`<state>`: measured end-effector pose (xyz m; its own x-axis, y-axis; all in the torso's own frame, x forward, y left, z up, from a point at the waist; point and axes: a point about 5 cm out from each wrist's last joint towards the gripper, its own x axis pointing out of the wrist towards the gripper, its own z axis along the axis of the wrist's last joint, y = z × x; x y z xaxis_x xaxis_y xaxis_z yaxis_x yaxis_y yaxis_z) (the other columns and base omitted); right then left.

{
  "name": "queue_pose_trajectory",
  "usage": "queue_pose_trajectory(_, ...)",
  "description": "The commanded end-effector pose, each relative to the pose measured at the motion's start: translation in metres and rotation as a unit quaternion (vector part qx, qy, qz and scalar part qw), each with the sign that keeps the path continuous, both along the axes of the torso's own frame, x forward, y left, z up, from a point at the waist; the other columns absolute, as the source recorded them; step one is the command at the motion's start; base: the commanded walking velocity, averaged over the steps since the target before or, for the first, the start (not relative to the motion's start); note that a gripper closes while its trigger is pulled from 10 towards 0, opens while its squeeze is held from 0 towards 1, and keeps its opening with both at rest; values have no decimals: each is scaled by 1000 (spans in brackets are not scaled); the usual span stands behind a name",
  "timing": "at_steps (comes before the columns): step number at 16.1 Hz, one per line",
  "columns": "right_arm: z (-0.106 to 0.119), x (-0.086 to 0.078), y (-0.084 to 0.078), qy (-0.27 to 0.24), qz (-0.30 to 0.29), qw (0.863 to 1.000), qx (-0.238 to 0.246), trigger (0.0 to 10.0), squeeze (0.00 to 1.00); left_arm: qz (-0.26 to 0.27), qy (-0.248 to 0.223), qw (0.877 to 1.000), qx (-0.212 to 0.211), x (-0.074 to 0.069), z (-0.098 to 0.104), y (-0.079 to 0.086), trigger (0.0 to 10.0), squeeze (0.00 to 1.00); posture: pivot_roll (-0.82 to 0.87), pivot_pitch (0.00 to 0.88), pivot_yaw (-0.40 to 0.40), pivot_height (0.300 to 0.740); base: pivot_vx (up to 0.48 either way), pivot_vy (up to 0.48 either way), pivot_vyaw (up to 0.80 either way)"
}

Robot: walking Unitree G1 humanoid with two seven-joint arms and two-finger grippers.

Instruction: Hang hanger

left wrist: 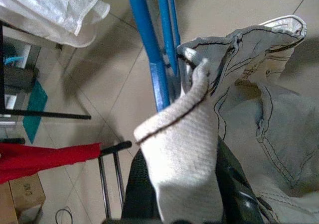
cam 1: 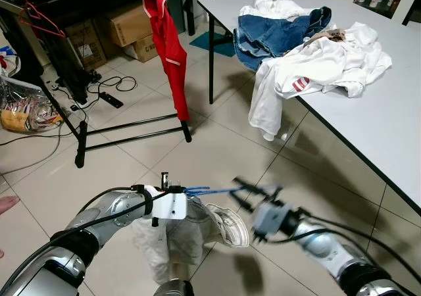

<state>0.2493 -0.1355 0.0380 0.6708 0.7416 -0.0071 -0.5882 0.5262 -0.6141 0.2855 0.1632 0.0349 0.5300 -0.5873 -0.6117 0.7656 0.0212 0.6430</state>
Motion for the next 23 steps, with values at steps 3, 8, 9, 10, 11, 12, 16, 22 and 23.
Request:
queue_pose_trajectory(3, 8, 16, -25, 13, -119, 990, 72, 10000, 0, 36, -20, 999, -16, 9, 9, 10, 0, 0, 64, 0, 80, 740, 0, 0, 0)
queue_pose_trajectory(8, -7, 26, -80, 99, -326, 933, 117, 10000, 0, 24, -45, 998, -27, 12, 20, 16, 0, 0, 72, 0, 75, 740, 0, 0, 0)
queue_pose_trajectory(9, -10, 26, -93, 117, -371, 913, 124, 10000, 0, 22, -47, 998, -29, 11, 20, 17, 0, 0, 72, 0, 75, 740, 0, 0, 0)
queue_pose_trajectory(10, -13, 25, -100, 130, -396, 900, 126, 10000, 0, 22, -47, 998, -30, 10, 19, 18, 0, 0, 74, 0, 74, 740, 0, 0, 0)
queue_pose_trajectory(11, -17, 24, -104, 144, -407, 896, 107, 10000, 0, 21, -48, 998, -32, 9, 19, 18, 0, 0, 74, 0, 74, 740, 0, 0, 0)
queue_pose_trajectory(12, -23, 21, -104, 161, -405, 896, 90, 10000, 0, 19, -53, 998, -38, 8, 19, 18, 0, 0, 77, 0, 73, 740, 0, 0, 0)
queue_pose_trajectory(16, -44, 5, -95, 221, -367, 903, 29, 10000, 0, -23, -83, 993, -85, 2, 28, 13, 0, 0, 82, 0, 66, 740, 0, 0, 0)
queue_pose_trajectory(22, -74, -33, -85, 238, -259, 924, -149, 10000, 651, -33, -86, 990, -105, -7, 25, 17, 0, 0, 84, 0, 57, 740, 0, 0, 0)
queue_pose_trajectory(23, -78, -38, -84, 235, -239, 925, -178, 10000, 608, -37, -85, 990, -108, -9, 25, 17, 0, 0, 84, 0, 56, 740, 0, 0, 0)
